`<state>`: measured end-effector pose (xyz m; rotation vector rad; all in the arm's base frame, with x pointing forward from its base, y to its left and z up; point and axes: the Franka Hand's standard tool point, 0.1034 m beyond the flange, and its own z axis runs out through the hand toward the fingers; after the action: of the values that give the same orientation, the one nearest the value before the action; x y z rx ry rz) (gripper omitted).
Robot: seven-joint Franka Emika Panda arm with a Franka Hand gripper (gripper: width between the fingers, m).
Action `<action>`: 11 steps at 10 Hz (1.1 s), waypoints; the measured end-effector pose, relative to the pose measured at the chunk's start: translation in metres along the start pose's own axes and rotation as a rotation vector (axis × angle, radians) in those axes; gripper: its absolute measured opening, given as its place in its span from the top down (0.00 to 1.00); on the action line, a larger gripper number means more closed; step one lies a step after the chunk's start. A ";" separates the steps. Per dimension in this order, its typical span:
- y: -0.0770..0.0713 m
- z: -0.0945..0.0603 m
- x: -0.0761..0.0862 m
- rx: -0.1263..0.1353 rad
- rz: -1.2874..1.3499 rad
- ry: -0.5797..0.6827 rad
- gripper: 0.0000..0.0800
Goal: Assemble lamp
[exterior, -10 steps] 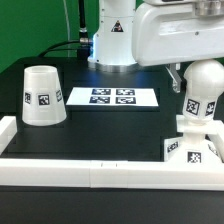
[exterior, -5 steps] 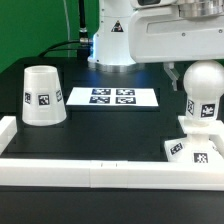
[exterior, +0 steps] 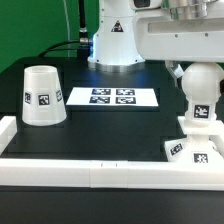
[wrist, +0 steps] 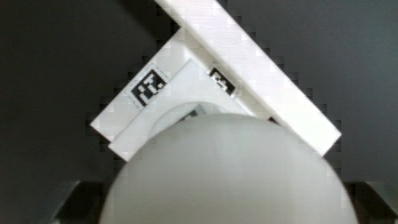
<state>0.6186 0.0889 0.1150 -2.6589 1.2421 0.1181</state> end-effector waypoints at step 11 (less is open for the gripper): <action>0.003 0.000 0.003 -0.097 -0.816 0.039 0.13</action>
Offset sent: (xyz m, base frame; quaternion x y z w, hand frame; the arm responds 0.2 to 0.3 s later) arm -0.0007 -0.0078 0.0034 -0.0617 0.0259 -0.1510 0.9863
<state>0.6177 0.0849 0.1140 -3.0225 0.0870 -0.0036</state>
